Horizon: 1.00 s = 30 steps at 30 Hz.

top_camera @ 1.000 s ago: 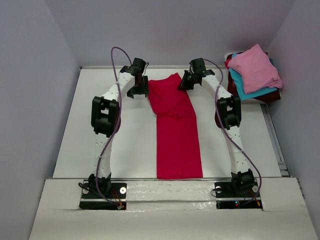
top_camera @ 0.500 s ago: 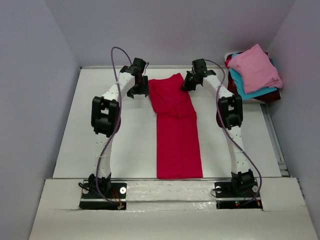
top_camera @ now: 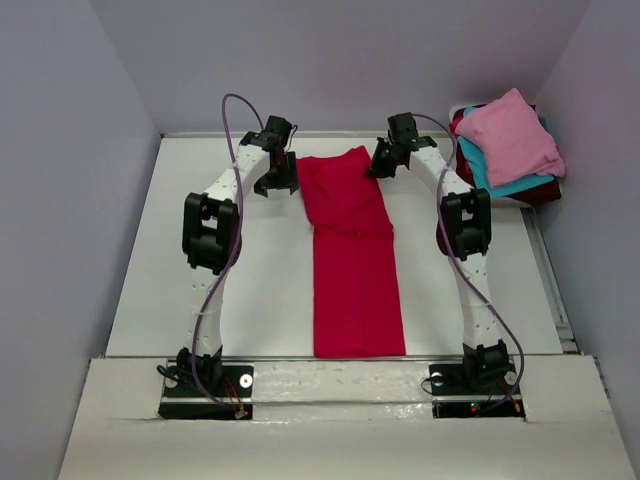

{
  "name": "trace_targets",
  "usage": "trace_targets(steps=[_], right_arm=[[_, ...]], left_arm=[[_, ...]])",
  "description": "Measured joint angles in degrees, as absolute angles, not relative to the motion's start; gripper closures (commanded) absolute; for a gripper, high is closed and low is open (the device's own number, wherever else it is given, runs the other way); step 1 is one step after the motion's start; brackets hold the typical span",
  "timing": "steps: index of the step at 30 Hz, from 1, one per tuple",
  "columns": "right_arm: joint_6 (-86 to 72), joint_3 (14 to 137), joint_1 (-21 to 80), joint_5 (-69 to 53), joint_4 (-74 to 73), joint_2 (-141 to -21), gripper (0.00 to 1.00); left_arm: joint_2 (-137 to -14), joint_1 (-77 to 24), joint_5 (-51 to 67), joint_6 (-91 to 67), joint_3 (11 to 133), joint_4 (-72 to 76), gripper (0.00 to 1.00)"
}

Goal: Fold and stack the t-shirts
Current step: Fold the tshirt

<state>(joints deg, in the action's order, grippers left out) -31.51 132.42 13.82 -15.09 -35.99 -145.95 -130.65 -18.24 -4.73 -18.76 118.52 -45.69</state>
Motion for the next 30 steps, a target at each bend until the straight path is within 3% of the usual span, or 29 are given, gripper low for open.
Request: trace_targets(steps=[25, 27, 28, 30], right_arm=[[-31.09, 124.64, 11.20, -12.25, -36.56, -142.12, 0.93], [-31.07, 124.66, 11.20, -12.43, -36.58, -142.12, 0.81], [-31.05, 124.66, 11.22, -12.53, -36.62, -142.12, 0.64], [-31.05, 124.68, 11.22, -12.73, -36.69, -142.12, 0.43]], left_arm=[[-130.65, -18.24, -4.71, -18.76, 118.52, -45.69, 0.23], [-130.65, -18.24, -4.69, -18.76, 118.52, -45.71, 0.23], [-130.65, -18.24, -4.69, -18.76, 118.52, -45.69, 0.23], [-130.67, -18.24, -4.64, -18.76, 118.52, -45.71, 0.23]])
